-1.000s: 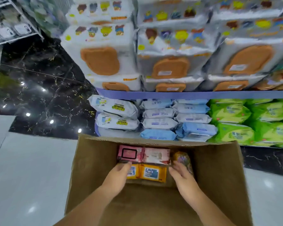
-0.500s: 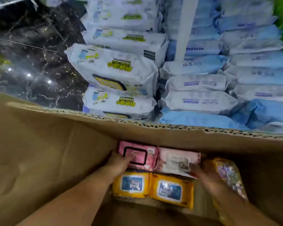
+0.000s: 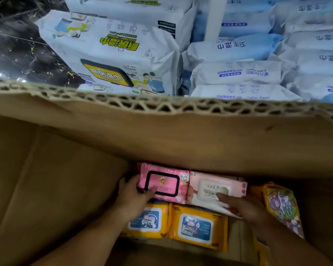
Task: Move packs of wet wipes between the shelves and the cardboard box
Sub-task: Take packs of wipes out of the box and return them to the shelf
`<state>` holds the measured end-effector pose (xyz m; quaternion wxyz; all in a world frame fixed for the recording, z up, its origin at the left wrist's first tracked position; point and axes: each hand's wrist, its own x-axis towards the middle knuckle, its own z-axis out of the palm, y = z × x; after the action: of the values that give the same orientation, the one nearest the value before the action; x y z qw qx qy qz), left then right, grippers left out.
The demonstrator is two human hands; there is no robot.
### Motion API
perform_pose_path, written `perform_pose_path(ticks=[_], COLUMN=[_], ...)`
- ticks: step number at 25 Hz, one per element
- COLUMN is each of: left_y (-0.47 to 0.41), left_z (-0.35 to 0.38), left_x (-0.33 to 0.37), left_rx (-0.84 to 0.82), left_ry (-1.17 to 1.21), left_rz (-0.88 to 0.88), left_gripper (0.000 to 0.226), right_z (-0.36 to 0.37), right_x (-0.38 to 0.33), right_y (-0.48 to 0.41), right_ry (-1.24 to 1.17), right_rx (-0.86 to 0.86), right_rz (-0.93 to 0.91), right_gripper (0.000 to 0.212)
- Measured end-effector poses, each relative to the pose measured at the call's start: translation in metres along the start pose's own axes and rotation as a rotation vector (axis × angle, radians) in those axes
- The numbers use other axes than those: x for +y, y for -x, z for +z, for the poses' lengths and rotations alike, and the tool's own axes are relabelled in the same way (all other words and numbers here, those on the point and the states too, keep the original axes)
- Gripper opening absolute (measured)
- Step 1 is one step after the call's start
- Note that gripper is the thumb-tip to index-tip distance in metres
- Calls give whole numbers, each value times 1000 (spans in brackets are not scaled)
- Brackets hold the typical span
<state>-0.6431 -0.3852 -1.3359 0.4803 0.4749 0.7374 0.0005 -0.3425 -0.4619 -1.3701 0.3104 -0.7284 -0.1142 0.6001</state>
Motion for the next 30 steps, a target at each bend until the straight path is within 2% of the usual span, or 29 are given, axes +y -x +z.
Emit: perform_pose_path(ticks=[2, 5, 8, 9, 11, 12, 14, 15, 17, 19, 21, 23, 27, 30], left_y=[4, 11, 9, 10, 12, 12, 11, 11, 20, 43, 80, 125, 234, 320], left_z=[0, -2, -3, -3, 2, 4, 9, 11, 10, -4, -29, -65, -147, -211], left_x=[4, 8, 9, 8, 9, 11, 20, 26, 39, 48, 57, 73, 112, 154], left_rx=[-1, 54, -151, -211, -267, -265, -241, -230, -193, -155, -156, -149, -185, -232], left_ry=[255, 584, 773, 781, 725, 671, 549, 508, 469, 486, 526, 538, 576, 584], left_rz=[-37, -207, -325, -324, -294, -267, -198, -182, -167, -148, -149, -143, -100, -21], left_gripper=[42, 49, 43, 43, 62, 73, 81, 79, 61, 41, 32, 30, 28, 36], right_z=[-6, -12, -16, -17, -19, -19, -17, -18, -23, -26, -27, -30, -45, -62], right_x=[-1, 1, 7, 8, 10, 9, 10, 7, 0, -9, -24, -50, -118, -178], right_y=[2, 5, 7, 9, 14, 17, 16, 18, 28, 51, 94, 149, 282, 385], right_ry=[-13, -25, -9, -11, -33, -36, -34, -30, -2, 9, -18, -65, -154, -173], right_rx=[11, 13, 44, 55, 65, 72, 78, 102, 136, 138, 130, 108, 57, 25], right_rz=[-3, 13, 11, -7, -53, -53, -41, -28, -20, -16, -30, -48, -73, -101], right_gripper=[29, 41, 48, 46, 43, 44, 54, 62, 73, 65, 57, 65, 46, 48])
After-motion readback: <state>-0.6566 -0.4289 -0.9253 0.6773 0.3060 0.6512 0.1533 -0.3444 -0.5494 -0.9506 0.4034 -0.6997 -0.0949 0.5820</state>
